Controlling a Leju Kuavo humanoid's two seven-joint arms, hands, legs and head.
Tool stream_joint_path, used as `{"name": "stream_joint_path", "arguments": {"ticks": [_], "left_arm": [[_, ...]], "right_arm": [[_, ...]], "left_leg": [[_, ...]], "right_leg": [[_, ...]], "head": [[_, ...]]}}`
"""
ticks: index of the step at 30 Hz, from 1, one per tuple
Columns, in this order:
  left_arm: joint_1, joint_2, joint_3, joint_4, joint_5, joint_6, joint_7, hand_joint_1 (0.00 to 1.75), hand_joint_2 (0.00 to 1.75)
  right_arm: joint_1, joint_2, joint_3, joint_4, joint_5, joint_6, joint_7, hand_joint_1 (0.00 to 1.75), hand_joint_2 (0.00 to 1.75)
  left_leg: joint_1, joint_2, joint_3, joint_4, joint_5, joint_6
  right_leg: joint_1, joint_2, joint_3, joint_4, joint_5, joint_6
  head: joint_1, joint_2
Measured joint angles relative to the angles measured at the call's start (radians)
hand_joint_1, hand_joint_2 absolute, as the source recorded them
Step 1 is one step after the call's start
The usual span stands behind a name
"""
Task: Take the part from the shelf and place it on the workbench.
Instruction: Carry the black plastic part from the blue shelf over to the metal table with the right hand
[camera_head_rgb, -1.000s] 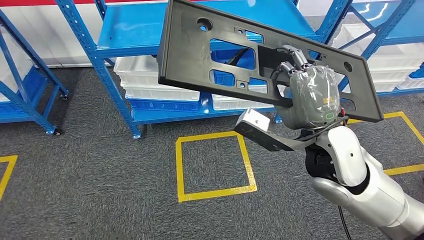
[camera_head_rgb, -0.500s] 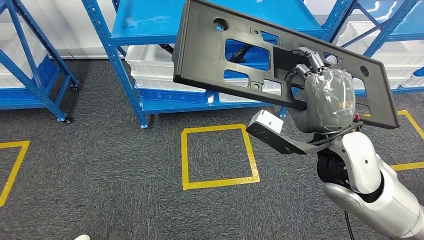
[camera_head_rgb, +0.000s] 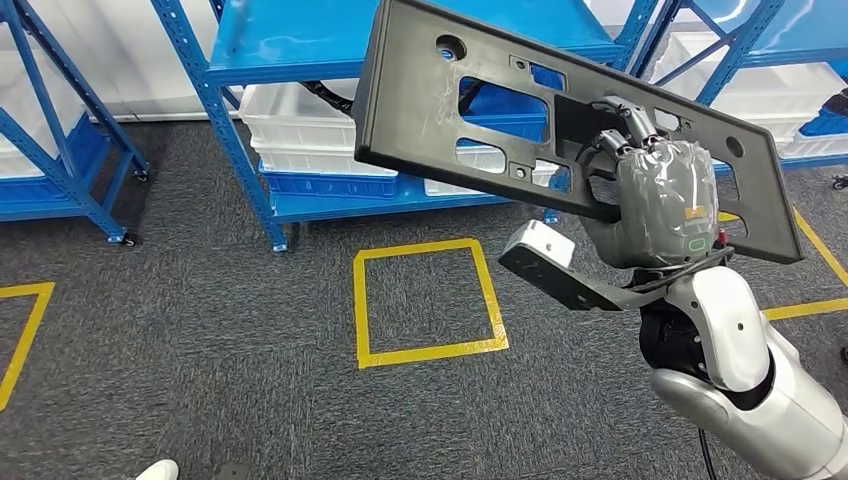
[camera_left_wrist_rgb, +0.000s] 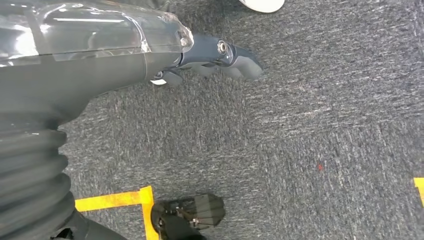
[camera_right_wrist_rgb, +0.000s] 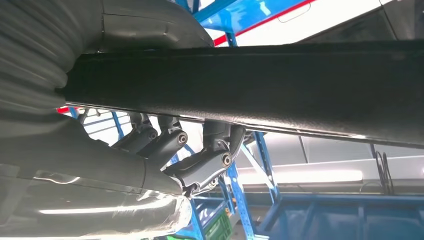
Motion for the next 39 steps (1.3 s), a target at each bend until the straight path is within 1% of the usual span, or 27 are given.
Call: {"name": "stream_joint_path", "arguments": {"ticks": [2, 4, 5, 7, 8, 9, 10, 13, 16, 18, 20, 22, 24, 26, 27, 28, 29, 30, 31, 32, 33, 34, 35, 36, 37, 38, 39], "left_arm": [[0.0, 0.0, 0.0, 0.0, 0.0, 0.0, 0.0, 0.0, 1.75], [-0.001, 0.0, 0.0, 0.0, 0.0, 0.0, -0.001, 0.0, 1.75], [-0.001, 0.0, 0.0, 0.0, 0.0, 0.0, -0.001, 0.0, 1.75], [-0.001, 0.0, 0.0, 0.0, 0.0, 0.0, -0.002, 0.0, 1.75], [0.0, 0.0, 0.0, 0.0, 0.0, -0.001, -0.003, 0.0, 1.75], [0.001, 0.0, 0.0, 0.0, 0.0, -0.001, -0.003, 0.0, 1.75], [0.001, 0.0, 0.0, 0.0, 0.0, -0.001, -0.003, 0.0, 1.75], [0.002, 0.0, 0.0, 0.0, -0.001, -0.001, -0.003, 0.0, 1.75], [0.002, 0.0, 0.0, 0.0, -0.001, -0.001, -0.004, 0.0, 1.75], [0.001, 0.0, 0.001, 0.0, -0.002, -0.001, -0.004, 0.0, 1.75], [0.001, -0.001, 0.001, 0.0, -0.003, -0.001, -0.005, 0.0, 1.75], [0.001, -0.001, 0.002, 0.0, -0.003, -0.001, -0.006, 0.0, 1.75], [0.001, -0.001, 0.005, 0.0, -0.003, -0.001, -0.007, 0.0, 1.75], [0.001, -0.002, 0.008, 0.0, -0.004, -0.001, -0.007, 0.0, 1.75], [0.002, -0.002, 0.008, 0.0, -0.004, -0.002, -0.007, 0.0, 1.75], [0.002, -0.003, 0.008, 0.0, -0.005, -0.002, -0.007, 0.0, 1.75], [0.002, -0.003, 0.008, 0.0, -0.006, -0.002, -0.007, 0.0, 1.75], [0.001, -0.002, 0.009, 0.0, -0.006, -0.002, -0.007, 0.0, 1.75], [0.001, -0.002, 0.009, 0.0, -0.006, -0.002, -0.007, 0.0, 1.75], [0.001, -0.001, 0.009, 0.0, -0.006, -0.002, -0.007, 0.0, 1.75], [0.001, 0.0, 0.009, 0.0, -0.006, -0.002, -0.007, 0.0, 1.75], [0.002, 0.0, 0.009, 0.0, -0.006, -0.002, -0.007, 0.0, 1.75], [0.002, 0.0, 0.009, 0.0, -0.007, -0.002, -0.007, 0.0, 1.75], [0.001, 0.0, 0.009, 0.0, -0.007, -0.002, -0.007, 0.0, 1.75], [0.0, 0.0, 0.009, 0.0, -0.007, -0.002, -0.007, 0.0, 1.75], [0.0, 0.001, 0.009, 0.0, -0.007, -0.002, -0.007, 0.0, 1.75], [0.0, 0.001, 0.009, 0.0, -0.007, -0.002, -0.007, 0.0, 1.75]], "right_arm": [[0.003, -0.003, -0.007, -0.004, 0.0, 0.001, 0.0, 1.75, 1.75], [0.007, -0.007, -0.015, -0.007, -0.003, 0.002, 0.0, 1.75, 1.75], [0.008, -0.009, -0.021, -0.008, -0.005, 0.003, 0.0, 1.75, 1.75], [0.015, -0.011, -0.027, -0.01, -0.016, 0.005, 0.0, 1.75, 1.75], [0.021, -0.011, -0.029, -0.01, -0.024, 0.006, 0.0, 1.75, 1.75], [0.027, -0.011, -0.031, -0.01, -0.033, 0.006, 0.0, 1.75, 1.75], [0.033, -0.011, -0.034, -0.01, -0.042, 0.006, 0.0, 1.75, 1.75], [0.039, -0.012, -0.045, -0.01, -0.058, 0.007, 0.0, 1.75, 1.75], [0.04, -0.012, -0.049, -0.011, -0.062, 0.007, 0.0, 1.75, 1.75], [0.04, -0.013, -0.056, -0.013, -0.068, 0.007, 0.0, 1.75, 1.75], [0.046, -0.015, -0.069, -0.015, -0.076, 0.01, 0.0, 1.75, 1.75], [0.054, -0.017, -0.083, -0.018, -0.076, 0.012, 0.0, 1.75, 1.75], [0.06, -0.019, -0.094, -0.021, -0.072, 0.011, 0.0, 1.75, 1.75], [0.069, -0.019, -0.102, -0.023, -0.072, 0.009, 0.0, 1.75, 1.75], [0.074, -0.019, -0.104, -0.023, -0.072, 0.009, 0.0, 1.75, 1.75], [0.079, -0.019, -0.107, -0.023, -0.073, 0.008, 0.0, 1.75, 1.75], [0.083, -0.019, -0.111, -0.023, -0.073, 0.008, 0.0, 1.75, 1.75], [0.085, -0.019, -0.116, -0.024, -0.073, 0.008, 0.0, 1.75, 1.75], [0.085, -0.019, -0.121, -0.024, -0.073, 0.007, 0.0, 1.75, 1.75], [0.086, -0.019, -0.125, -0.025, -0.073, 0.007, 0.0, 1.75, 1.75], [0.087, -0.02, -0.127, -0.026, -0.073, 0.007, 0.0, 1.75, 1.75], [0.088, -0.02, -0.128, -0.027, -0.073, 0.006, 0.0, 1.75, 1.75], [0.09, -0.021, -0.13, -0.028, -0.074, 0.006, 0.0, 1.75, 1.75], [0.091, -0.023, -0.133, -0.029, -0.074, 0.006, 0.0, 1.75, 1.75], [0.092, -0.024, -0.136, -0.029, -0.074, 0.006, 0.0, 1.75, 1.75], [0.091, -0.025, -0.14, -0.029, -0.074, 0.006, 0.0, 1.75, 1.75], [0.091, -0.026, -0.144, -0.029, -0.074, 0.006, 0.0, 1.75, 1.75]], "left_leg": [[-0.002, -0.001, -0.002, -0.008, 0.003, 0.012], [0.0, 0.0, -0.006, -0.014, 0.011, 0.027], [0.002, 0.0, -0.009, -0.017, 0.016, 0.034], [0.001, 0.001, -0.018, -0.017, 0.023, 0.041], [-0.001, 0.001, -0.023, -0.017, 0.026, 0.042], [-0.002, 0.001, -0.026, -0.017, 0.029, 0.042], [-0.003, 0.001, -0.029, -0.016, 0.032, 0.041], [-0.005, 0.001, -0.03, -0.016, 0.035, 0.039], [-0.005, 0.001, -0.029, -0.016, 0.035, 0.038], [-0.008, 0.002, -0.032, -0.015, 0.037, 0.034], [-0.009, 0.011, -0.038, -0.014, 0.041, 0.023], [-0.008, 0.016, -0.049, 0.002, 0.028, 0.01], [-0.006, 0.008, -0.086, 0.088, -0.028, 0.003], [-0.006, 0.0, -0.146, 0.222, -0.091, -0.001], [-0.006, -0.001, -0.165, 0.265, -0.101, -0.002], [-0.006, -0.003, -0.168, 0.273, -0.093, -0.001], [-0.006, -0.008, -0.151, 0.241, -0.066, 0.001], [-0.005, -0.023, -0.118, 0.178, -0.029, 0.004], [-0.003, -0.054, -0.082, 0.109, 0.0, 0.008], [-0.001, -0.079, -0.052, 0.05, 0.02, 0.011], [0.0, -0.099, -0.034, 0.014, 0.027, 0.014], [0.0, -0.105, -0.026, -0.001, 0.025, 0.016], [-0.002, -0.092, -0.024, -0.007, 0.025, 0.019], [-0.003, -0.078, -0.022, -0.012, 0.028, 0.024], [-0.003, -0.062, -0.02, -0.018, 0.031, 0.029], [-0.001, -0.046, -0.018, -0.024, 0.034, 0.034], [0.0, -0.028, -0.017, -0.028, 0.036, 0.037]], "right_leg": [[-0.001, 0.0, -0.004, 0.002, 0.004, 0.012], [-0.003, 0.001, -0.016, 0.024, -0.014, 0.023], [-0.004, 0.003, -0.032, 0.061, -0.041, 0.028], [-0.006, 0.005, -0.085, 0.192, -0.116, 0.036], [-0.008, 0.005, -0.109, 0.255, -0.143, 0.038], [-0.009, 0.005, -0.12, 0.291, -0.152, 0.038], [-0.009, 0.006, -0.113, 0.287, -0.141, 0.037], [-0.01, 0.006, -0.05, 0.176, -0.073, 0.032], [-0.01, 0.006, -0.023, 0.122, -0.047, 0.03], [-0.008, 0.005, 0.013, 0.046, -0.029, 0.025], [-0.003, 0.01, 0.03, -0.003, -0.024, 0.014], [-0.003, 0.017, 0.028, -0.015, -0.016, -0.002], [-0.005, 0.025, 0.028, -0.022, -0.007, -0.012], [-0.003, 0.034, 0.024, -0.021, -0.005, -0.016], [-0.002, 0.041, 0.023, -0.019, -0.005, -0.016], [-0.002, 0.048, 0.022, -0.017, -0.004, -0.016], [-0.001, 0.056, 0.021, -0.015, -0.005, -0.016], [-0.002, 0.065, 0.021, -0.012, -0.005, -0.015], [-0.002, 0.072, 0.02, -0.009, -0.007, -0.012], [-0.003, 0.081, 0.016, -0.005, -0.008, -0.008], [-0.005, 0.09, 0.012, -0.002, -0.008, -0.002], [-0.008, 0.102, 0.007, -0.001, -0.007, 0.005], [-0.011, 0.115, 0.002, -0.001, -0.004, 0.013], [-0.014, 0.12, -0.001, -0.001, -0.004, 0.019], [-0.014, 0.108, -0.007, 0.006, -0.009, 0.023], [-0.013, 0.086, -0.02, 0.031, -0.026, 0.027], [-0.013, 0.058, -0.041, 0.076, -0.054, 0.031]], "head": [[0.002, 0.0], [0.005, 0.0], [0.007, 0.0], [0.013, 0.0], [0.015, 0.0], [0.017, 0.0], [0.02, 0.0], [0.025, 0.0], [0.026, 0.0], [0.028, 0.0], [0.028, 0.0], [0.025, 0.0], [0.017, 0.0], [0.008, 0.0], [0.006, 0.0], [0.004, 0.0], [0.004, 0.0], [0.003, 0.0], [0.003, 0.0], [0.003, 0.0], [0.003, 0.0], [0.004, 0.0], [0.004, 0.0], [0.004, 0.0], [0.005, 0.0], [0.007, 0.0], [0.01, 0.0]]}}
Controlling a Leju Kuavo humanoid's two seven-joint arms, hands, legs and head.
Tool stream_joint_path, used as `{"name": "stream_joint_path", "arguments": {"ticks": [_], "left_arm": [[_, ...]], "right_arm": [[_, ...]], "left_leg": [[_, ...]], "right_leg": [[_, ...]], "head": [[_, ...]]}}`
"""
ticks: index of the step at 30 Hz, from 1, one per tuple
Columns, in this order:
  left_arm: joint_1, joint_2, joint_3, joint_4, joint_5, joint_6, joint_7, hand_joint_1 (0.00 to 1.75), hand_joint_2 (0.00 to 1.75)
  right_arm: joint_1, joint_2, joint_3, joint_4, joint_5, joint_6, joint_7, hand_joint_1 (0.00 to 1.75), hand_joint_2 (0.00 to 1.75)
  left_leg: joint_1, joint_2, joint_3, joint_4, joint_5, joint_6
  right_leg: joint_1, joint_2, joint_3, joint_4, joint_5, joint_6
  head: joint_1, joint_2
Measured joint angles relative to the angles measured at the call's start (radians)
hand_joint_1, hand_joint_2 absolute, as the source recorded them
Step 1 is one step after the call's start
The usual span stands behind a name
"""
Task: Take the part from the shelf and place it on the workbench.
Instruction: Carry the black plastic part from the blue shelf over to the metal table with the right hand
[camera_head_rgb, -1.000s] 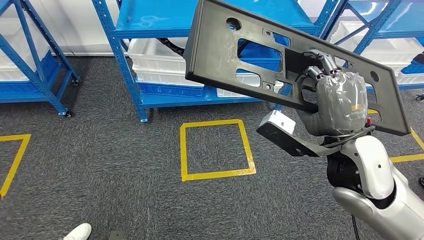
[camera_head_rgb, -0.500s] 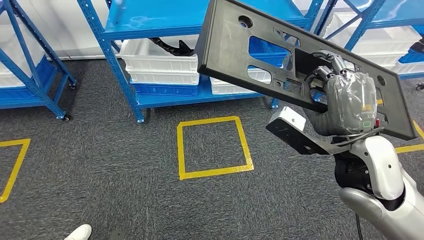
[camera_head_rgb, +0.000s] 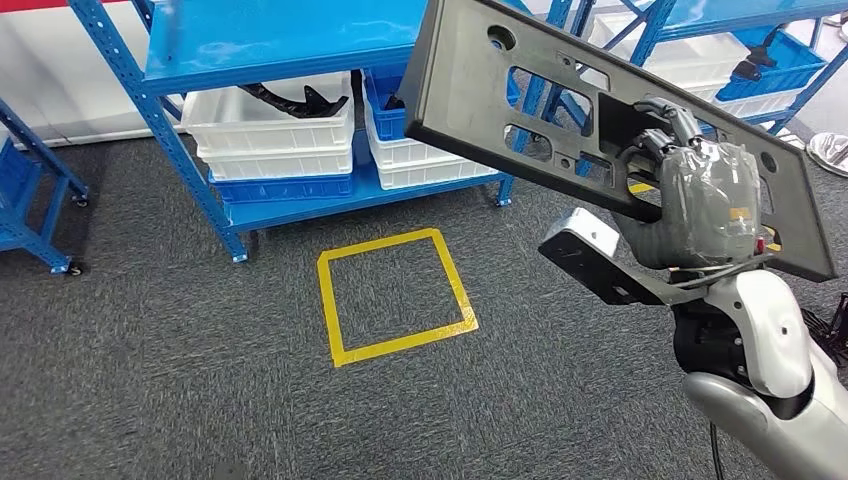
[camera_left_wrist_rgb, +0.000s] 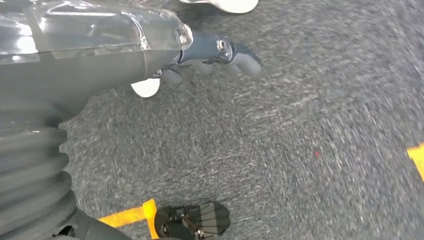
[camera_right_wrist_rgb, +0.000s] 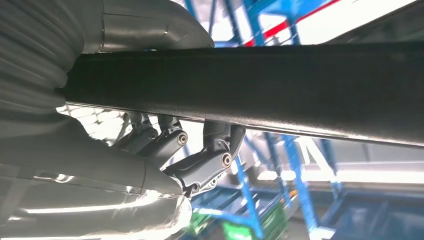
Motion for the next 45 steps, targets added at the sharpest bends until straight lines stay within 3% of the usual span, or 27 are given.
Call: {"name": "stream_joint_path", "arguments": {"ticks": [2, 3, 4, 5, 8, 10, 12, 14, 16, 18, 19, 20, 21, 23, 25, 27, 28, 30, 32, 34, 35, 37, 39, 41, 42, 43, 45], "left_arm": [[0.002, 0.0, 0.0, 0.0, 0.0, 0.0, 0.0, 0.0, 1.75], [0.002, 0.0, 0.0, 0.0, 0.0, 0.0, 0.0, 0.0, 1.75], [0.003, 0.0, 0.001, 0.0, 0.0, 0.0, 0.0, 0.0, 1.75], [0.002, 0.0, 0.001, 0.0, 0.0, 0.0, 0.0, 0.0, 1.75], [0.0, 0.0, 0.004, 0.0, -0.002, 0.0, 0.0, 0.0, 1.75], [-0.002, 0.001, 0.006, 0.0, -0.002, 0.0, 0.0, 0.0, 1.75], [-0.003, 0.0, 0.007, 0.0, -0.002, 0.0, 0.0, 0.0, 1.75], [-0.004, 0.0, 0.007, 0.0, -0.002, 0.0, -0.002, 0.0, 1.75], [-0.002, 0.0, 0.008, 0.0, 0.001, 0.0, -0.007, 0.0, 1.75], [0.005, 0.001, 0.011, 0.0, 0.008, -0.001, -0.013, 0.0, 1.75], [0.008, 0.002, 0.014, 0.0, 0.011, -0.001, -0.016, 0.0, 1.75], [0.01, 0.002, 0.017, 0.001, 0.014, -0.001, -0.019, 0.0, 1.75], [0.011, 0.003, 0.02, 0.001, 0.016, -0.001, -0.022, 0.0, 1.75], [0.012, 0.007, 0.026, 0.002, 0.019, -0.001, -0.026, 0.0, 1.75], [0.013, 0.01, 0.031, 0.002, 0.021, -0.001, -0.03, 0.0, 1.75], [0.014, 0.01, 0.035, 0.002, 0.023, -0.001, -0.031, 0.0, 1.75], [0.014, 0.011, 0.037, 0.002, 0.024, -0.001, -0.031, 0.0, 1.75], [0.015, 0.012, 0.043, 0.002, 0.025, -0.001, -0.032, 0.0, 1.75], [0.017, 0.012, 0.047, 0.002, 0.026, -0.001, -0.032, 0.0, 1.75], [0.02, 0.012, 0.049, 0.003, 0.026, -0.001, -0.032, 0.0, 1.75], [0.02, 0.012, 0.049, 0.003, 0.026, -0.001, -0.032, 0.0, 1.75], [0.018, 0.009, 0.05, 0.003, 0.026, -0.001, -0.032, 0.0, 1.75], [0.014, 0.007, 0.05, 0.002, 0.026, -0.001, -0.032, 0.0, 1.75], [0.011, 0.006, 0.05, 0.002, 0.027, -0.001, -0.032, 0.0, 1.75], [0.01, 0.005, 0.05, 0.002, 0.027, 0.0, -0.032, 0.0, 1.75], [0.008, 0.005, 0.051, 0.002, 0.028, 0.0, -0.032, 0.0, 1.75], [0.005, 0.004, 0.053, 0.002, 0.028, 0.0, -0.033, 0.0, 1.75]], "right_arm": [[0.001, 0.0, -0.001, 0.0, 0.0, 0.0, 0.0, 1.75, 1.75], [0.003, 0.001, -0.001, 0.0, 0.0, 0.0, 0.0, 1.75, 1.75], [0.005, 0.002, -0.001, 0.001, 0.0, 0.0, 0.0, 1.75, 1.75], [0.005, 0.003, -0.002, 0.001, 0.0, 0.0, 0.0, 1.75, 1.75], [0.005, 0.004, -0.004, 0.0, 0.0, 0.0, 0.0, 1.75, 1.75], [0.006, 0.004, -0.007, 0.0, 0.001, 0.0, 0.0, 1.75, 1.75], [0.007, 0.002, -0.01, -0.001, 0.001, 0.0, 0.0, 1.75, 1.75], [0.007, -0.001, -0.012, -0.006, 0.004, 0.0, 0.0, 1.75, 1.75], [0.008, -0.003, -0.015, -0.009, 0.009, -0.002, 0.0, 1.75, 1.75], [0.012, -0.001, -0.014, -0.01, 0.013, -0.007, 0.0, 1.75, 1.75], [0.015, -0.001, -0.014, -0.01, 0.014, -0.011, 0.0, 1.75, 1.75], [0.017, 0.0, -0.014, -0.01, 0.014, -0.016, 0.0, 1.75, 1.75], [0.019, 0.0, -0.014, -0.009, 0.015, -0.022, 0.0, 1.75, 1.75], [0.023, 0.0, -0.015, -0.009, 0.016, -0.034, 0.0, 1.75, 1.75], [0.033, -0.002, -0.018, -0.008, 0.019, -0.04, 0.0, 1.75, 1.75], [0.047, -0.006, -0.025, -0.008, 0.021, -0.039, 0.0, 1.75, 1.75], [0.054, -0.009, -0.029, -0.008, 0.022, -0.037, 0.0, 1.75, 1.75], [0.062, -0.016, -0.037, -0.008, 0.023, -0.033, 0.0, 1.75, 1.75], [0.07, -0.02, -0.046, -0.009, 0.024, -0.027, 0.0, 1.75, 1.75], [0.082, -0.02, -0.052, -0.008, 0.024, -0.02, 0.0, 1.75, 1.75], [0.086, -0.02, -0.055, -0.008, 0.025, -0.017, 0.0, 1.75, 1.75], [0.09, -0.022, -0.06, -0.01, 0.025, -0.01, 0.0, 1.75, 1.75], [0.09, -0.025, -0.068, -0.013, 0.025, -0.004, 0.0, 1.75, 1.75], [0.091, -0.028, -0.078, -0.016, 0.023, 0.003, 0.0, 1.75, 1.75], [0.091, -0.03, -0.082, -0.017, 0.022, 0.007, 0.0, 1.75, 1.75], [0.093, -0.033, -0.086, -0.019, 0.021, 0.011, 0.0, 1.75, 1.75], [0.092, -0.038, -0.096, -0.024, 0.02, 0.016, 0.0, 1.75, 1.75]], "left_leg": [[-0.001, 0.035, -0.002, -0.001, 0.0, 0.002], [-0.001, 0.052, -0.004, -0.001, 0.0, 0.002], [-0.001, 0.068, -0.005, -0.001, 0.0, 0.001], [0.0, 0.083, -0.007, 0.0, -0.001, -0.001], [-0.001, 0.119, -0.007, 0.003, -0.004, -0.015], [-0.004, 0.136, -0.006, 0.006, -0.006, -0.027], [-0.002, 0.147, -0.003, 0.007, -0.009, -0.04], [0.005, 0.097, -0.013, 0.036, -0.033, -0.052], [0.006, 0.031, -0.061, 0.141, -0.094, -0.056], [0.003, 0.021, -0.129, 0.274, -0.146, -0.051], [0.003, 0.022, -0.148, 0.304, -0.147, -0.047], [0.002, 0.021, -0.149, 0.297, -0.128, -0.042], [0.002, 0.014, -0.132, 0.252, -0.093, -0.036], [0.005, -0.04, -0.073, 0.12, -0.023, -0.024], [0.006, -0.08, -0.037, 0.041, 0.001, -0.02], [0.003, -0.061, -0.028, 0.029, -0.003, -0.019], [0.003, -0.046, -0.025, 0.023, -0.002, -0.015], [0.005, -0.012, -0.017, 0.011, 0.001, -0.007], [0.002, 0.022, -0.015, 0.008, -0.002, -0.002], [0.001, 0.058, -0.013, 0.009, -0.007, -0.001], [0.001, 0.074, -0.011, 0.009, -0.01, -0.003], [0.002, 0.103, -0.003, 0.009, -0.017, -0.01], [-0.003, 0.126, 0.004, 0.01, -0.025, -0.019], [-0.007, 0.146, 0.009, 0.011, -0.031, -0.028], [-0.007, 0.156, 0.012, 0.011, -0.033, -0.033], [-0.005, 0.145, 0.015, 0.013, -0.038, -0.039], [0.0, 0.077, -0.001, 0.054, -0.068, -0.049]], "right_leg": [[-0.002, -0.033, -0.058, 0.125, -0.063, 0.01], [-0.005, -0.038, -0.079, 0.171, -0.078, 0.015], [-0.008, -0.041, -0.085, 0.186, -0.075, 0.019], [-0.012, -0.045, -0.072, 0.163, -0.055, 0.023], [-0.02, -0.091, 0.029, -0.028, 0.029, 0.031], [-0.017, -0.105, 0.055, -0.082, 0.041, 0.019], [-0.013, -0.084, 0.05, -0.08, 0.043, 0.0], [-0.013, -0.067, 0.048, -0.08, 0.048, -0.015], [-0.011, -0.052, 0.047, -0.081, 0.05, -0.025], [-0.005, -0.031, 0.046, -0.081, 0.05, -0.031], [-0.002, -0.019, 0.046, -0.08, 0.05, -0.033], [0.0, -0.007, 0.046, -0.079, 0.05, -0.033], [0.002, 0.005, 0.046, -0.078, 0.049, -0.033], [0.002, 0.029, 0.044, -0.073, 0.046, -0.03], [-0.001, 0.053, 0.038, -0.07, 0.043, -0.021], [-0.006, 0.079, 0.032, -0.072, 0.045, -0.009], [-0.007, 0.074, 0.03, -0.07, 0.043, -0.003], [-0.004, 0.025, 0.004, -0.023, 0.013, 0.006], [-0.004, -0.029, -0.058, 0.098, -0.047, 0.013], [-0.006, -0.04, -0.11, 0.197, -0.076, 0.019], [-0.007, -0.043, -0.112, 0.197, -0.063, 0.021], [-0.008, -0.064, -0.059, 0.091, 0.007, 0.022], [-0.002, -0.099, 0.004, -0.032, 0.053, 0.014], [0.005, -0.107, 0.021, -0.069, 0.055, -0.001], [0.005, -0.095, 0.019, -0.069, 0.056, -0.01], [0.004, -0.085, 0.02, -0.07, 0.057, -0.016], [0.0, -0.069, 0.022, -0.074, 0.06, -0.028]], "head": [[0.007, 0.0], [0.011, 0.0], [0.014, 0.0], [0.017, 0.0], [0.023, 0.0], [0.022, 0.0], [0.016, 0.0], [0.01, 0.0], [0.0, 0.0], [-0.007, 0.0], [-0.008, 0.0], [-0.009, 0.0], [-0.009, 0.0], [-0.009, 0.0], [-0.009, 0.0], [-0.009, 0.0], [-0.007, 0.0], [0.0, 0.0], [0.01, 0.0], [0.016, 0.0], [0.02, 0.0], [0.024, 0.0], [0.028, 0.0], [0.026, 0.0], [0.023, 0.0], [0.021, 0.0], [0.014, 0.0]]}}
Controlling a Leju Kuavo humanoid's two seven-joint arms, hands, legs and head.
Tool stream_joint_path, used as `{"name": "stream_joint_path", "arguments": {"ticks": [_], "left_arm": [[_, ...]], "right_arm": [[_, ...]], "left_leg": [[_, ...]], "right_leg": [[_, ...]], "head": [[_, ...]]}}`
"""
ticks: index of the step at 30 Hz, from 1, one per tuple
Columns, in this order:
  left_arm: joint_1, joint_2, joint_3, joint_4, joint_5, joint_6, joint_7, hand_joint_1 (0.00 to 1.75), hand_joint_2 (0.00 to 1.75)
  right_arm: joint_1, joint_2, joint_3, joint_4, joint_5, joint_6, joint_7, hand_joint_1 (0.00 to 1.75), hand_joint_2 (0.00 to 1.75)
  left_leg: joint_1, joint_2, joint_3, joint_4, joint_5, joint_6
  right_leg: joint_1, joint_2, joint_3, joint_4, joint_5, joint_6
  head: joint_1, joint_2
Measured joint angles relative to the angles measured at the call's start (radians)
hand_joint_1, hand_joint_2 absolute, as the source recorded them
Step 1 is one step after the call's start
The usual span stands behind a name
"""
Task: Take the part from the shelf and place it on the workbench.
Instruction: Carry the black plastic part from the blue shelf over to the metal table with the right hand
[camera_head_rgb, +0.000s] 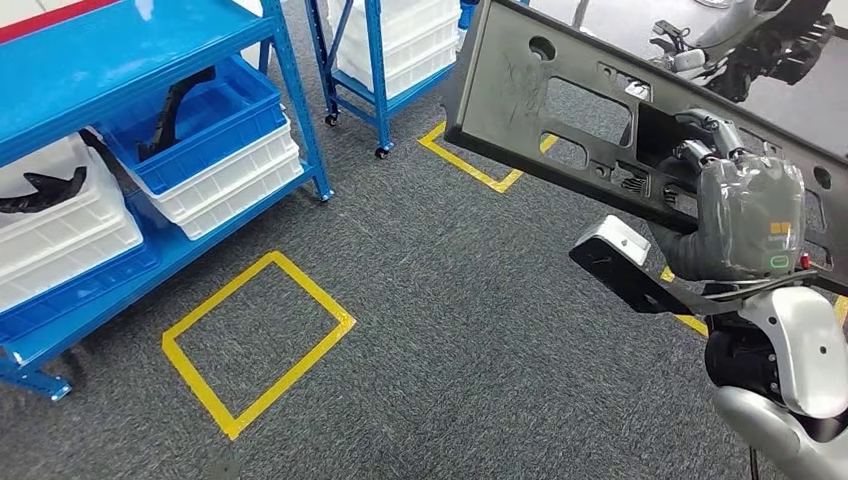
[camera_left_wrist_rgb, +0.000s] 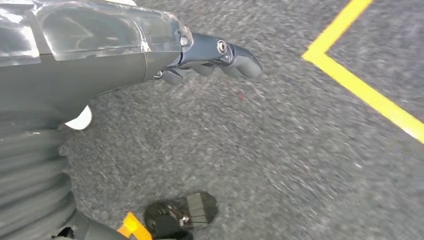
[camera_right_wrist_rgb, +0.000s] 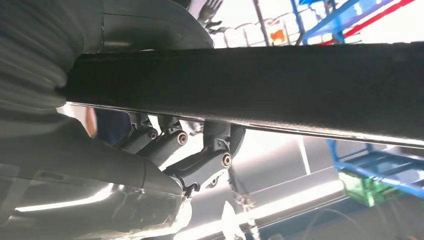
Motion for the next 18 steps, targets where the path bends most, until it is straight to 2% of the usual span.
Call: {"name": "stream_joint_path", "arguments": {"ticks": [1, 2, 3, 4, 5, 6, 7, 9, 10, 11, 13, 14, 15, 16, 17, 18], "left_arm": [[0.0, 0.0, 0.001, 0.0, 0.0, 0.0, 0.0, 0.0, 1.75], [0.002, -0.001, 0.003, 0.0, 0.0, 0.0, 0.0, 0.0, 1.75], [0.004, -0.001, 0.003, 0.0, 0.001, 0.0, 0.001, 0.0, 1.75], [0.007, -0.001, 0.003, 0.0, 0.001, 0.0, 0.002, 0.0, 1.75], [0.009, -0.001, 0.004, 0.0, 0.001, 0.0, 0.002, 0.0, 1.75], [0.011, -0.001, 0.004, 0.0, 0.001, 0.0, 0.003, 0.0, 1.75], [0.011, -0.001, 0.004, 0.0, 0.002, 0.0, 0.003, 0.0, 1.75], [0.012, 0.001, 0.005, 0.0, 0.002, 0.0, 0.003, 0.0, 1.75], [0.013, 0.001, 0.005, 0.0, 0.003, 0.0, 0.003, 0.0, 1.75], [0.014, 0.001, 0.005, 0.0, 0.003, 0.001, 0.003, 0.0, 1.75], [0.014, 0.001, 0.005, 0.0, 0.004, 0.001, 0.003, 0.0, 1.75], [0.014, 0.001, 0.006, 0.0, 0.005, 0.002, 0.003, 0.0, 1.75], [0.014, 0.001, 0.006, 0.0, 0.005, 0.002, 0.003, 0.0, 1.75], [0.014, 0.002, 0.007, 0.001, 0.005, 0.003, 0.003, 0.0, 1.75], [0.016, 0.002, 0.009, 0.001, 0.005, 0.003, 0.003, 0.0, 1.75], [0.017, 0.002, 0.01, 0.001, 0.005, 0.003, 0.003, 0.0, 1.75]], "right_arm": [[0.0, -0.002, -0.005, -0.003, -0.002, 0.002, 0.0, 1.75, 1.75], [0.0, -0.002, -0.009, -0.004, -0.003, 0.005, 0.0, 1.75, 1.75], [0.002, -0.002, -0.012, -0.005, -0.005, 0.008, 0.0, 1.75, 1.75], [0.003, -0.002, -0.014, -0.006, -0.007, 0.012, 0.0, 1.75, 1.75], [0.004, -0.002, -0.016, -0.006, -0.008, 0.015, 0.0, 1.75, 1.75], [0.005, -0.002, -0.019, -0.007, -0.009, 0.018, 0.0, 1.75, 1.75], [0.006, -0.002, -0.023, -0.008, -0.009, 0.02, 0.0, 1.75, 1.75], [0.008, -0.003, -0.032, -0.009, -0.009, 0.022, 0.0, 1.75, 1.75], [0.011, -0.003, -0.035, -0.009, -0.008, 0.023, 0.0, 1.75, 1.75], [0.014, -0.003, -0.036, -0.008, -0.008, 0.023, 0.0, 1.75, 1.75], [0.02, -0.007, -0.039, -0.009, -0.008, 0.024, 0.0, 1.75, 1.75], [0.021, -0.01, -0.042, -0.01, -0.008, 0.024, 0.0, 1.75, 1.75], [0.02, -0.013, -0.045, -0.01, -0.008, 0.024, 0.0, 1.75, 1.75], [0.02, -0.015, -0.049, -0.011, -0.008, 0.024, 0.0, 1.75, 1.75], [0.019, -0.015, -0.052, -0.011, -0.008, 0.024, 0.0, 1.75, 1.75], [0.02, -0.015, -0.053, -0.011, -0.008, 0.025, 0.0, 1.75, 1.75]], "left_leg": [[0.002, -0.039, -0.026, 0.053, -0.029, -0.003], [0.003, -0.059, -0.062, 0.122, -0.061, -0.004], [0.002, -0.061, -0.099, 0.191, -0.087, -0.004], [0.002, -0.058, -0.128, 0.239, -0.096, -0.003], [0.002, -0.055, -0.141, 0.251, -0.085, 0.0], [0.002, -0.057, -0.136, 0.223, -0.054, 0.004], [0.003, -0.069, -0.114, 0.164, -0.011, 0.009], [0.007, -0.134, -0.062, 0.035, 0.053, 0.021], [0.009, -0.16, -0.045, -0.003, 0.064, 0.024], [0.009, -0.173, -0.038, -0.018, 0.063, 0.026], [0.007, -0.145, -0.03, -0.028, 0.063, 0.027], [0.008, -0.128, -0.025, -0.035, 0.063, 0.031], [0.01, -0.109, -0.019, -0.042, 0.064, 0.034], [0.011, -0.09, -0.015, -0.047, 0.064, 0.038], [0.009, -0.071, -0.011, -0.048, 0.062, 0.04], [0.007, -0.052, -0.009, -0.048, 0.059, 0.042]], "right_leg": [[-0.001, 0.007, 0.001, -0.001, 0.001, -0.005], [0.0, 0.016, 0.001, -0.001, 0.0, -0.008], [0.002, 0.027, 0.001, 0.0, -0.001, -0.011], [0.004, 0.04, 0.001, 0.0, -0.001, -0.012], [0.005, 0.052, 0.001, 0.002, -0.002, -0.013], [0.006, 0.066, 0.001, 0.003, -0.003, -0.013], [0.006, 0.079, 0.002, 0.005, -0.005, -0.012], [0.004, 0.104, -0.001, 0.01, -0.009, -0.007], [0.001, 0.116, -0.004, 0.012, -0.01, -0.002], [-0.003, 0.129, -0.008, 0.013, -0.011, 0.004], [-0.009, 0.155, -0.013, 0.011, -0.009, 0.018], [-0.009, 0.147, -0.018, 0.017, -0.015, 0.024], [-0.006, 0.126, -0.029, 0.039, -0.029, 0.029], [-0.004, 0.094, -0.05, 0.083, -0.054, 0.033], [-0.003, 0.061, -0.082, 0.146, -0.086, 0.038], [-0.004, 0.042, -0.117, 0.215, -0.115, 0.043]], "head": [[-0.005, 0.0], [-0.009, 0.0], [-0.013, 0.0], [-0.016, 0.0], [-0.017, 0.0], [-0.019, 0.0], [-0.02, 0.0], [-0.022, 0.0], [-0.022, 0.0], [-0.022, 0.0], [-0.022, 0.0], [-0.02, 0.0], [-0.017, 0.0], [-0.012, 0.0], [-0.006, 0.0], [-0.001, 0.0]]}}
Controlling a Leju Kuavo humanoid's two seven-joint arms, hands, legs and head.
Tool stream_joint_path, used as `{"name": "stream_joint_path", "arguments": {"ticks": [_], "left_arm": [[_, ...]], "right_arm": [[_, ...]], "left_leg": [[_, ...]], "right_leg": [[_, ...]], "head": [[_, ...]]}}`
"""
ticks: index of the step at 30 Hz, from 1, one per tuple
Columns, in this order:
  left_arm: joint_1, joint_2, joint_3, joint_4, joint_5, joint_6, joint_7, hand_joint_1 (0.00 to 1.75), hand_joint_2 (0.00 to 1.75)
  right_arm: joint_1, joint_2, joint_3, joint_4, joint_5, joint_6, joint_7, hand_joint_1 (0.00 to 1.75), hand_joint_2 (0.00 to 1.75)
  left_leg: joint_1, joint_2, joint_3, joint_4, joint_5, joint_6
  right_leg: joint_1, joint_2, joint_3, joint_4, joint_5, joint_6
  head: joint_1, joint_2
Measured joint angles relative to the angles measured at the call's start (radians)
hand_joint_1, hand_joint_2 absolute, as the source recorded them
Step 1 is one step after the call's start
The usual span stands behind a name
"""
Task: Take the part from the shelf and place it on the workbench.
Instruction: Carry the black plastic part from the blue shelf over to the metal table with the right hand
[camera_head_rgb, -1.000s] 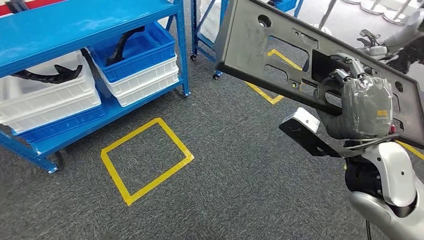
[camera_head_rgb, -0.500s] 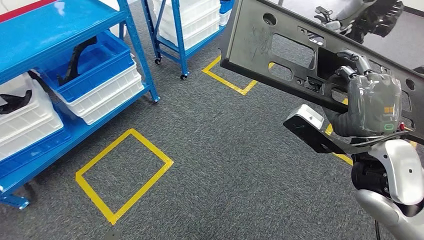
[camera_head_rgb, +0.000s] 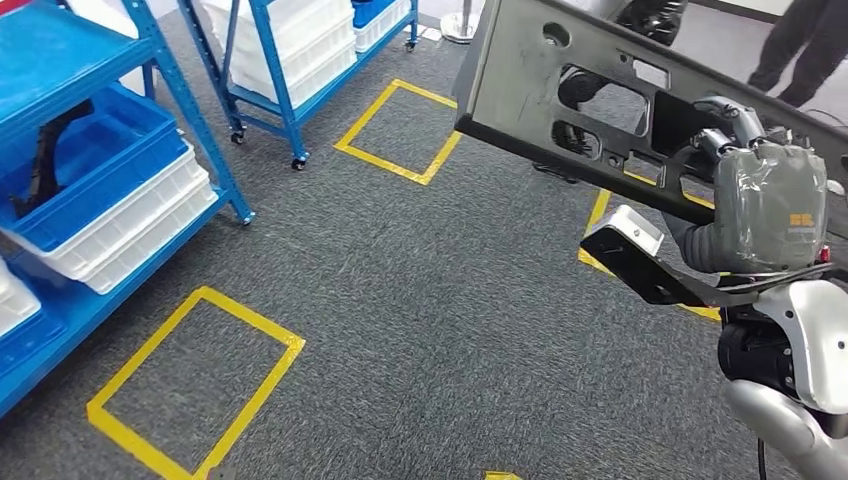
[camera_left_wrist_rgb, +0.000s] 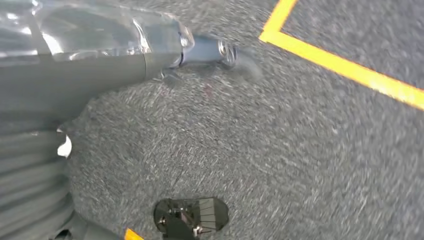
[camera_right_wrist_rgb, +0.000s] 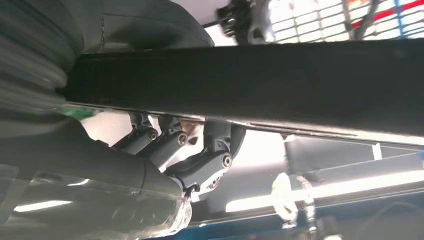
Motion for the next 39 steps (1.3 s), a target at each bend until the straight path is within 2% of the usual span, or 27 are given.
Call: {"name": "stream_joint_path", "arguments": {"ticks": [1, 2, 3, 5, 6, 8, 10, 11, 12, 14, 16, 17, 18, 19, 21, 23, 24, 25, 26, 28, 30, 32, 33, 34, 36, 38, 39], "left_arm": [[0.002, 0.0, 0.001, 0.0, 0.0, 0.0, 0.0, 0.0, 1.75], [0.002, 0.0, 0.001, 0.0, 0.0, 0.0, 0.0, 0.0, 1.75], [0.002, 0.0, 0.002, 0.0, 0.001, 0.0, 0.0, 0.0, 1.75], [0.001, -0.001, 0.002, 0.0, 0.001, 0.0, 0.0, 0.0, 1.75], [-0.001, -0.002, 0.002, 0.0, 0.001, 0.0, 0.0, 0.0, 1.75], [-0.004, -0.002, 0.002, 0.0, 0.001, 0.0, 0.0, 0.0, 1.75], [-0.007, -0.003, 0.002, 0.0, 0.001, 0.0, 0.0, 0.0, 1.75], [-0.009, -0.004, 0.003, -0.001, 0.001, 0.0, 0.0, 0.0, 1.75], [-0.011, -0.004, 0.003, -0.001, 0.001, 0.0, 0.0, 0.0, 1.75], [-0.011, -0.004, 0.004, -0.001, 0.001, 0.0, 0.0, 0.0, 1.75], [-0.006, -0.005, 0.006, -0.001, 0.001, 0.0, 0.002, 0.0, 1.75], [-0.003, -0.005, 0.008, -0.001, 0.001, 0.0, 0.003, 0.0, 1.75], [-0.001, -0.005, 0.009, 0.0, 0.001, 0.0, 0.003, 0.0, 1.75], [-0.001, -0.004, 0.01, 0.0, 0.001, 0.0, 0.003, 0.0, 1.75], [0.0, -0.003, 0.011, 0.0, 0.001, 0.0, 0.003, 0.0, 1.75], [0.001, -0.001, 0.011, -0.001, 0.0, 0.0, 0.003, 0.0, 1.75], [0.001, -0.001, 0.011, -0.001, 0.0, 0.0, 0.003, 0.0, 1.75], [0.001, -0.002, 0.011, -0.001, 0.0, 0.0, 0.003, 0.0, 1.75], [0.001, -0.001, 0.011, -0.001, 0.0, 0.001, 0.003, 0.0, 1.75], [0.0, 0.0, 0.012, 0.0, 0.0, 0.002, 0.001, 0.0, 1.75], [0.002, 0.001, 0.012, 0.0, 0.0, 0.002, -0.001, 0.0, 1.75], [0.005, 0.002, 0.012, 0.0, 0.001, 0.002, -0.001, 0.0, 1.75], [0.005, 0.002, 0.012, 0.0, 0.002, 0.002, -0.001, 0.0, 1.75], [0.005, 0.002, 0.012, 0.0, 0.002, 0.003, -0.002, 0.0, 1.75], [0.004, 0.002, 0.012, 0.0, 0.004, 0.002, -0.004, 0.0, 1.75], [0.003, 0.002, 0.012, 0.0, 0.007, 0.002, -0.007, 0.0, 1.75], [0.003, 0.002, 0.013, 0.0, 0.009, 0.002, -0.008, 0.0, 1.75]], "right_arm": [[0.002, 0.001, 0.0, 0.0, 0.0, 0.0, 0.0, 1.75, 1.75], [0.004, 0.001, 0.0, 0.0, 0.0, 0.001, 0.0, 1.75, 1.75], [0.006, 0.001, -0.001, 0.0, 0.0, 0.001, 0.0, 1.75, 1.75], [0.006, 0.0, -0.002, 0.0, 0.0, 0.001, 0.0, 1.75, 1.75], [0.006, 0.0, -0.003, 0.0, 0.0, 0.001, 0.0, 1.75, 1.75], [0.008, -0.001, -0.005, 0.0, 0.0, 0.001, 0.0, 1.75, 1.75], [0.01, -0.002, -0.006, -0.001, 0.0, 0.001, 0.0, 1.75, 1.75], [0.012, -0.003, -0.008, -0.002, 0.0, 0.001, 0.0, 1.75, 1.75], [0.011, -0.004, -0.009, -0.004, 0.0, 0.0, 0.0, 1.75, 1.75], [0.013, -0.005, -0.011, -0.006, 0.0, -0.001, 0.0, 1.75, 1.75], [0.017, -0.005, -0.01, -0.006, 0.0, -0.003, 0.0, 1.75, 1.75], [0.02, -0.005, -0.01, -0.006, 0.0, -0.004, 0.0, 1.75, 1.75], [0.021, -0.005, -0.01, -0.006, 0.0, -0.005, 0.0, 1.75, 1.75], [0.022, -0.005, -0.01, -0.006, 0.001, -0.006, 0.0, 1.75, 1.75], [0.022, -0.005, -0.012, -0.007, 0.001, -0.007, 0.0, 1.75, 1.75], [0.021, -0.005, -0.016, -0.008, 0.0, -0.007, 0.0, 1.75, 1.75], [0.021, -0.005, -0.018, -0.008, 0.0, -0.007, 0.0, 1.75, 1.75], [0.021, -0.006, -0.021, -0.009, 0.0, -0.006, 0.0, 1.75, 1.75], [0.023, -0.007, -0.024, -0.01, -0.001, -0.005, 0.0, 1.75, 1.75], [0.024, -0.011, -0.032, -0.012, -0.004, -0.004, 0.0, 1.75, 1.75], [0.029, -0.012, -0.039, -0.013, -0.007, -0.002, 0.0, 1.75, 1.75], [0.043, -0.011, -0.047, -0.014, -0.009, 0.0, 0.0, 1.75, 1.75], [0.049, -0.01, -0.052, -0.014, -0.009, 0.002, 0.0, 1.75, 1.75], [0.055, -0.01, -0.056, -0.014, -0.008, 0.003, 0.0, 1.75, 1.75], [0.063, -0.011, -0.066, -0.017, -0.007, 0.006, 0.0, 1.75, 1.75], [0.068, -0.012, -0.075, -0.021, -0.006, 0.008, 0.0, 1.75, 1.75], [0.069, -0.013, -0.078, -0.022, -0.005, 0.008, 0.0, 1.75, 1.75]], "left_leg": [[-0.001, 0.019, 0.002, 0.0, -0.004, 0.0], [-0.002, 0.038, 0.006, 0.0, -0.008, -0.001], [-0.003, 0.054, 0.011, 0.001, -0.013, -0.003], [-0.003, 0.083, 0.024, 0.0, -0.023, -0.009], [-0.006, 0.096, 0.03, 0.001, -0.029, -0.014], [-0.01, 0.118, 0.038, 0.001, -0.037, -0.023], [-0.013, 0.135, 0.043, -0.001, -0.043, -0.032], [-0.011, 0.118, 0.045, 0.004, -0.05, -0.037], [-0.009, 0.087, 0.039, 0.024, -0.065, -0.042], [-0.005, 0.013, -0.008, 0.127, -0.12, -0.048], [-0.005, -0.002, -0.08, 0.258, -0.17, -0.047], [-0.005, -0.002, -0.103, 0.29, -0.17, -0.046], [-0.005, -0.002, -0.109, 0.283, -0.148, -0.043], [-0.005, -0.008, -0.096, 0.239, -0.108, -0.04], [-0.002, -0.062, -0.05, 0.113, -0.029, -0.029], [0.001, -0.109, -0.021, 0.04, -0.007, -0.025], [0.001, -0.111, -0.016, 0.034, -0.013, -0.024], [-0.001, -0.095, -0.012, 0.027, -0.015, -0.023], [-0.001, -0.08, -0.008, 0.023, -0.015, -0.02], [0.002, -0.048, 0.002, 0.013, -0.015, -0.011], [0.001, -0.015, 0.009, 0.011, -0.019, -0.004], [-0.002, 0.019, 0.014, 0.011, -0.026, -0.002], [-0.003, 0.035, 0.018, 0.011, -0.031, -0.003], [-0.004, 0.049, 0.024, 0.011, -0.035, -0.004], [-0.007, 0.076, 0.037, 0.01, -0.046, -0.01], [-0.012, 0.098, 0.044, 0.011, -0.055, -0.019], [-0.014, 0.109, 0.045, 0.009, -0.058, -0.024]], "right_leg": [[-0.002, -0.01, -0.028, 0.053, -0.016, 0.003], [-0.003, -0.015, -0.039, 0.073, -0.012, 0.006], [-0.004, -0.019, -0.03, 0.053, 0.012, 0.006], [-0.002, -0.041, 0.035, -0.076, 0.085, 0.004], [0.001, -0.056, 0.068, -0.141, 0.109, -0.002], [0.008, -0.074, 0.101, -0.204, 0.12, -0.016], [0.01, -0.058, 0.102, -0.204, 0.116, -0.03], [0.008, -0.05, 0.103, -0.207, 0.117, -0.035], [0.005, -0.043, 0.104, -0.21, 0.118, -0.04], [0.002, -0.029, 0.107, -0.214, 0.119, -0.049], [0.005, -0.012, 0.107, -0.213, 0.117, -0.053], [0.006, -0.001, 0.107, -0.211, 0.115, -0.054], [0.007, 0.011, 0.108, -0.209, 0.113, -0.054], [0.008, 0.023, 0.11, -0.207, 0.111, -0.053], [0.007, 0.045, 0.11, -0.201, 0.104, -0.049], [0.002, 0.068, 0.102, -0.195, 0.102, -0.039], [-0.002, 0.081, 0.098, -0.194, 0.103, -0.033], [-0.005, 0.096, 0.094, -0.195, 0.105, -0.025], [-0.006, 0.096, 0.092, -0.194, 0.104, -0.019], [-0.003, 0.057, 0.071, -0.15, 0.077, -0.008], [-0.003, 0.004, 0.011, -0.033, 0.021, 0.0], [-0.004, -0.013, -0.045, 0.07, -0.008, 0.005], [-0.004, -0.016, -0.05, 0.076, 0.004, 0.005], [-0.003, -0.02, -0.034, 0.043, 0.033, 0.003], [0.003, -0.05, 0.036, -0.09, 0.101, -0.007], [0.014, -0.082, 0.082, -0.18, 0.124, -0.022], [0.018, -0.085, 0.086, -0.189, 0.118, -0.029]], "head": [[0.004, 0.0], [0.006, 0.0], [0.009, 0.0], [0.014, 0.0], [0.015, 0.0], [0.015, 0.0], [0.011, 0.0], [0.008, 0.0], [0.004, 0.0], [-0.005, 0.0], [-0.011, 0.0], [-0.013, 0.0], [-0.014, 0.0], [-0.016, 0.0], [-0.019, 0.0], [-0.021, 0.0], [-0.022, 0.0], [-0.022, 0.0], [-0.021, 0.0], [-0.014, 0.0], [-0.004, 0.0], [0.003, 0.0], [0.007, 0.0], [0.011, 0.0], [0.015, 0.0], [0.015, 0.0], [0.013, 0.0]]}}
